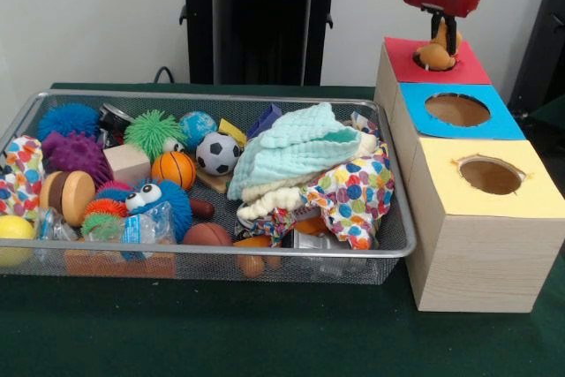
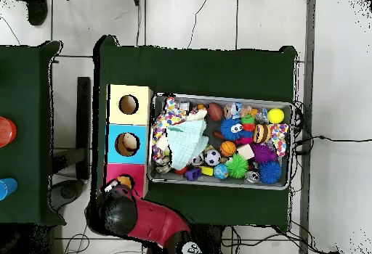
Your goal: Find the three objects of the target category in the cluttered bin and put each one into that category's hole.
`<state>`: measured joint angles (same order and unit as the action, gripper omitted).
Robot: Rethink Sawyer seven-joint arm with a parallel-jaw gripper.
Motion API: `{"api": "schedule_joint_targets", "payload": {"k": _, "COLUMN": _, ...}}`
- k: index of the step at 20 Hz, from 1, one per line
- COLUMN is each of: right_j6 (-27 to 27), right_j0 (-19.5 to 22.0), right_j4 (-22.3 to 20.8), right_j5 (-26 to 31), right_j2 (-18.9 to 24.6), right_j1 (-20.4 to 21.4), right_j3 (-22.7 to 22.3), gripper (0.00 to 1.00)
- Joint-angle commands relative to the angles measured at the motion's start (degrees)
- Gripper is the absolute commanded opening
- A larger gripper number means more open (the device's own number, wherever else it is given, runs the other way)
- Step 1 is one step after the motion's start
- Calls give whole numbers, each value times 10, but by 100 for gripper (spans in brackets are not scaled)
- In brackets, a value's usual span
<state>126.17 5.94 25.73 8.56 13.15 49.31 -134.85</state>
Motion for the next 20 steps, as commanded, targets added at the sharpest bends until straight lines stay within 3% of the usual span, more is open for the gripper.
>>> {"api": "schedule_joint_targets", "payload": {"k": 1, "right_j6": 35, "right_j0": -5, "right_j4": -20, "right_j5": 34, "right_j2": -56, "right_j1": -30, "right_j3": 110, "gripper": 0}}
{"api": "schedule_joint_targets", "payload": {"k": 12, "right_j6": 47, "right_j0": -3, "right_j4": -40, "right_j5": 90, "right_j2": -74, "right_j1": -6, "right_j3": 128, "gripper": 0}}
{"api": "schedule_joint_targets", "payload": {"k": 16, "right_j6": 43, "right_j0": -9, "right_j4": -59, "right_j5": 74, "right_j2": -82, "right_j1": -7, "right_j3": 133, "gripper": 0}}
{"api": "schedule_joint_targets", "payload": {"k": 17, "right_j6": 41, "right_j0": -9, "right_j4": -63, "right_j5": 66, "right_j2": -81, "right_j1": -7, "right_j3": 132, "gripper": 100}}
{"api": "schedule_joint_targets", "payload": {"k": 20, "right_j6": 58, "right_j0": 8, "right_j4": -50, "right_j5": 37, "right_j2": -51, "right_j1": -2, "right_j3": 114, "gripper": 100}}
